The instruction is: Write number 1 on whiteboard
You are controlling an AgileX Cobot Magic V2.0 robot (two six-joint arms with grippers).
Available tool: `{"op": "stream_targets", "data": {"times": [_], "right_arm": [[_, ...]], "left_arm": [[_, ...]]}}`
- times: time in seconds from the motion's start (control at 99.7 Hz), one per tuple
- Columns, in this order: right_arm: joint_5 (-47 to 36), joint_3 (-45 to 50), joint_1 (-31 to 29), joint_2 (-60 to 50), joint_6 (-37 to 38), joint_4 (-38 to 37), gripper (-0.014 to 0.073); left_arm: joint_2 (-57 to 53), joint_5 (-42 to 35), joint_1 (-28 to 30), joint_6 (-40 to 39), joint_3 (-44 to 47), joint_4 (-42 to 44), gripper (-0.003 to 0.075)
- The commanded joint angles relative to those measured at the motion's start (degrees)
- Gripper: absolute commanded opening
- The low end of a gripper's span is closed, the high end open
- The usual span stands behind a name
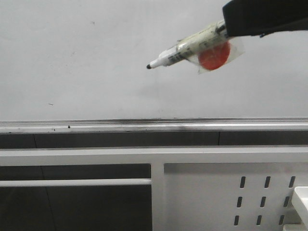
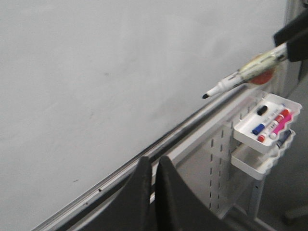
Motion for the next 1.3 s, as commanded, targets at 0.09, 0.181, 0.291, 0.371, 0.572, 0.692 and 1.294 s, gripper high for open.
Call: {"op": "stream_targets", "data": {"times": [0.09, 0.181, 0.291, 0.371, 0.572, 0.692, 1.294], "right_arm": [[-8.3, -1.3, -3.4, -0.7, 0.2, 0.4, -0.0068], [-8.8, -1.3, -4.0, -0.7, 0.1, 0.4, -0.007], [-8.6, -1.3, -4.1, -0.7, 0.1, 0.4, -0.0071], [-8.6, -1.3, -4.1, -0.7, 0.1, 0.4, -0.0071], [-8.9, -1.3, -4.1, -0.2, 0.1, 0.4, -0.0071], [-9.8, -1.4, -4.2, 0.0, -0.8, 0.1, -0.0071], [-16.0, -3.3, -6.1, 2.0, -1.5, 0.0, -0.0071]], "left_arm": [[-0.5, -14.3, 11.0, -3.4, 0.2, -2.6, -0.002], [-0.5, -16.6, 18.0, -3.4, 0.2, -8.2, -0.002], [-0.5, -19.9, 25.9, -3.4, 1.3, -15.1, -0.002], [-0.5, -23.3, 30.8, -3.4, 2.6, -15.2, -0.002], [-0.5, -31.9, 34.7, -3.4, 5.6, -14.6, -0.002], [-0.5, -33.2, 34.6, -3.4, 6.3, -14.6, -0.002], [-0.5, -33.5, 34.6, -3.4, 6.3, -14.6, -0.002]]}}
